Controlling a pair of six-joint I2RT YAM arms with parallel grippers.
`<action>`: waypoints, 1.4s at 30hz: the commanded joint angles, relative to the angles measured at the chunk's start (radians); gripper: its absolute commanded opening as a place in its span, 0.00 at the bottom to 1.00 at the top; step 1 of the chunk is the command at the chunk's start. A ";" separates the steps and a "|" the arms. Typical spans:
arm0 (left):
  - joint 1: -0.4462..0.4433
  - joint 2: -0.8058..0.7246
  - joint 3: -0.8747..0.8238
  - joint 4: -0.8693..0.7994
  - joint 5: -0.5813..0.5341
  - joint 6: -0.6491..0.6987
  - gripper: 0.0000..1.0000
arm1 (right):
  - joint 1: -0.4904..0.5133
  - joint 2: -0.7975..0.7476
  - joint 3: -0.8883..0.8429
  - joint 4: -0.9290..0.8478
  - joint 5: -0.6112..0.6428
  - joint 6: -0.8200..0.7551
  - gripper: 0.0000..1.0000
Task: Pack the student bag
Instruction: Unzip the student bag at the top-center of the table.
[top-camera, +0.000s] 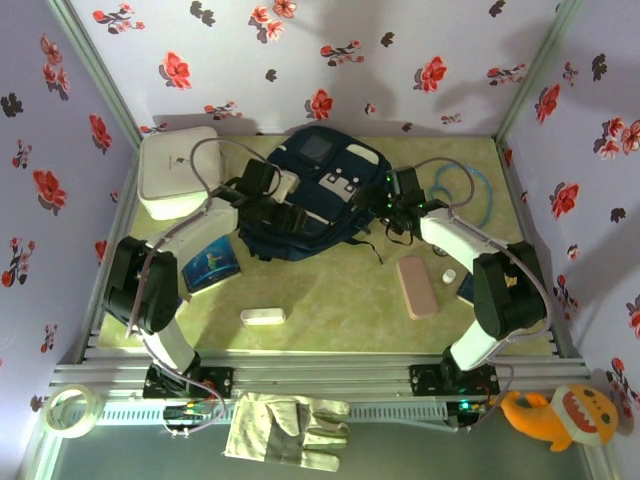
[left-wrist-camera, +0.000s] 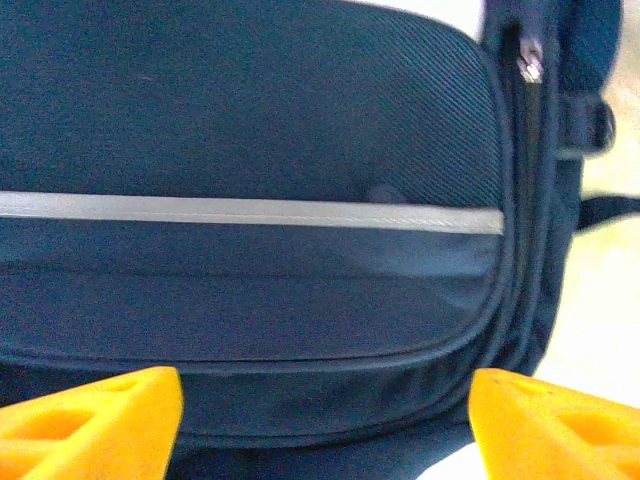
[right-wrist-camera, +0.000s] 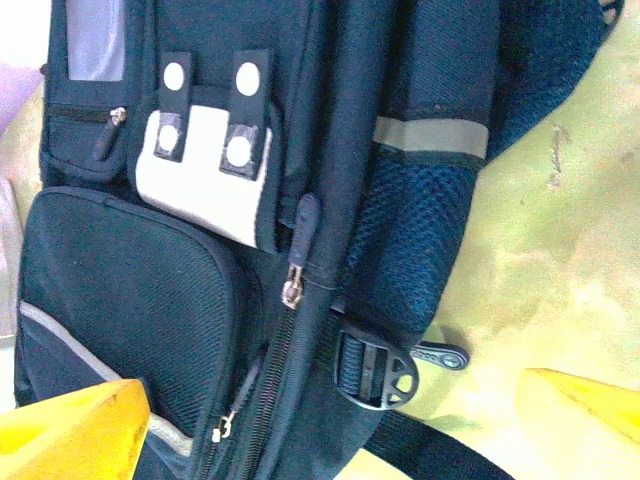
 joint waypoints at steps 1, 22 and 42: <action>-0.021 0.045 0.062 -0.063 -0.007 0.219 0.70 | -0.012 -0.013 -0.015 0.010 0.020 0.036 0.95; -0.201 0.385 0.397 -0.198 -0.219 0.370 0.45 | -0.091 -0.048 -0.116 0.058 0.000 0.103 0.95; -0.192 0.194 0.342 -0.067 -0.346 0.306 0.00 | -0.101 -0.032 -0.124 0.186 -0.156 0.111 0.92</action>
